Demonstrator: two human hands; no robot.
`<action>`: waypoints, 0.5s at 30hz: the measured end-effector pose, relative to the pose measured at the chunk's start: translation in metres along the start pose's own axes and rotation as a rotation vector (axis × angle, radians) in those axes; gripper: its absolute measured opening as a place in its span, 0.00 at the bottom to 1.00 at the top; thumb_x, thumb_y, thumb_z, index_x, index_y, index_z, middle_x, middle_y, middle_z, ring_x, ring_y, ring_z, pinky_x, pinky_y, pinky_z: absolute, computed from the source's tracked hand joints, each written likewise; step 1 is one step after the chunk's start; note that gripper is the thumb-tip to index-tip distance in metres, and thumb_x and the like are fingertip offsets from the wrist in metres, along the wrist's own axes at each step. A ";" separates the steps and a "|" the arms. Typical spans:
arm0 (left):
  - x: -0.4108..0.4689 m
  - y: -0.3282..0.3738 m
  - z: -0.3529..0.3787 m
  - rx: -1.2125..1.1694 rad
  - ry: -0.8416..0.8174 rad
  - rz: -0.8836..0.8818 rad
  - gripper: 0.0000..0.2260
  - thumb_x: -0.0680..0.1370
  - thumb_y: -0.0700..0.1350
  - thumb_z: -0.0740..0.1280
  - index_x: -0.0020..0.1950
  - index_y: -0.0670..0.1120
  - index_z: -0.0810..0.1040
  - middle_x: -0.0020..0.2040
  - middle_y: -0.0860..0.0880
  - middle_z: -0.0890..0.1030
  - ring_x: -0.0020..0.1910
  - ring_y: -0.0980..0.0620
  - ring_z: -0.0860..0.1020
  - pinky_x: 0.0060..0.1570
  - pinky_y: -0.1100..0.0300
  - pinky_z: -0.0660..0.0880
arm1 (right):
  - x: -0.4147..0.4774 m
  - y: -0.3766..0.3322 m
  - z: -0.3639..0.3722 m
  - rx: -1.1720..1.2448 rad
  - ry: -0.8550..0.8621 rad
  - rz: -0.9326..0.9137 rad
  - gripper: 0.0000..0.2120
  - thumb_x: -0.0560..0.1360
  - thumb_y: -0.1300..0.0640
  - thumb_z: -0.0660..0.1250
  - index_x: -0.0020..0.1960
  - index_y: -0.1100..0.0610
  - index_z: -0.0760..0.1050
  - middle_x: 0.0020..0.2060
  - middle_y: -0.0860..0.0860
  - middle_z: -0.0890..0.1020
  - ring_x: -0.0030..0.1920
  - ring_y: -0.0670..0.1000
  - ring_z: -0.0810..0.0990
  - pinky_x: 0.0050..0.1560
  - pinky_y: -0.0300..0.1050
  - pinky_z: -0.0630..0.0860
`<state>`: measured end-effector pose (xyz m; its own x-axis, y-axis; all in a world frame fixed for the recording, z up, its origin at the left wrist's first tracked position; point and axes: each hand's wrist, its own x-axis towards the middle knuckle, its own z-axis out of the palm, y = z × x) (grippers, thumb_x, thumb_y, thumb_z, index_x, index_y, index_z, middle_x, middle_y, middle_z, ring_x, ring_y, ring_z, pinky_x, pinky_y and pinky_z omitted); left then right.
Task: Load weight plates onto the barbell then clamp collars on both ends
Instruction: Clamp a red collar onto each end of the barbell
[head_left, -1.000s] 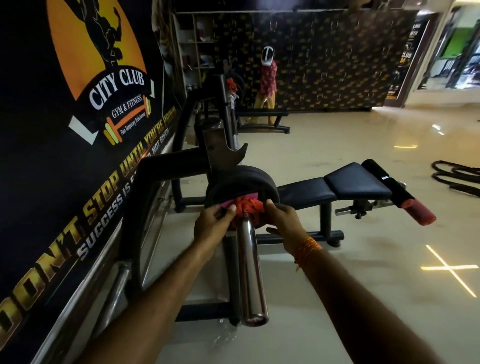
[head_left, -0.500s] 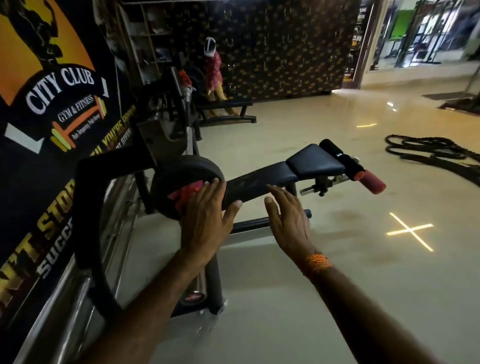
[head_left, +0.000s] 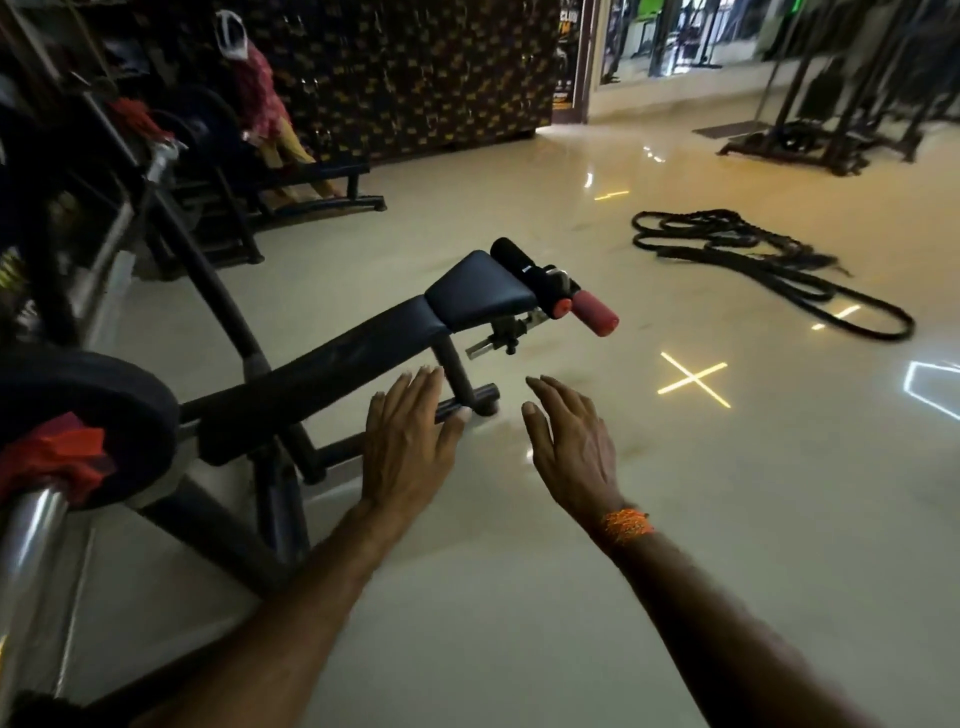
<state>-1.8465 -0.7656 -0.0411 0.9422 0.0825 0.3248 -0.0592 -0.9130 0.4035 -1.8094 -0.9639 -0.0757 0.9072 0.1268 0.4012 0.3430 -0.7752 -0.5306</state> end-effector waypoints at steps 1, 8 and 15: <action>0.011 0.012 0.011 -0.014 -0.004 0.020 0.31 0.81 0.63 0.51 0.80 0.46 0.63 0.79 0.45 0.66 0.80 0.46 0.60 0.79 0.43 0.55 | 0.005 0.015 -0.006 -0.012 0.011 0.020 0.23 0.85 0.42 0.52 0.76 0.49 0.68 0.72 0.51 0.74 0.70 0.53 0.71 0.63 0.51 0.74; 0.100 0.076 0.101 -0.062 -0.076 0.164 0.36 0.80 0.68 0.47 0.78 0.46 0.66 0.78 0.45 0.69 0.78 0.45 0.65 0.76 0.40 0.60 | 0.053 0.117 -0.032 -0.108 0.057 0.131 0.25 0.84 0.41 0.49 0.76 0.50 0.68 0.72 0.52 0.74 0.69 0.53 0.72 0.62 0.51 0.75; 0.223 0.127 0.203 -0.109 -0.126 0.261 0.36 0.80 0.68 0.46 0.79 0.47 0.66 0.78 0.45 0.68 0.78 0.44 0.65 0.76 0.40 0.62 | 0.145 0.229 -0.043 -0.191 0.145 0.227 0.23 0.84 0.43 0.53 0.74 0.50 0.71 0.71 0.51 0.76 0.69 0.52 0.73 0.64 0.53 0.74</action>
<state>-1.5775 -0.9439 -0.0910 0.9235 -0.2058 0.3236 -0.3334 -0.8480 0.4121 -1.6101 -1.1500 -0.1071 0.9062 -0.1419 0.3982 0.0712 -0.8774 -0.4745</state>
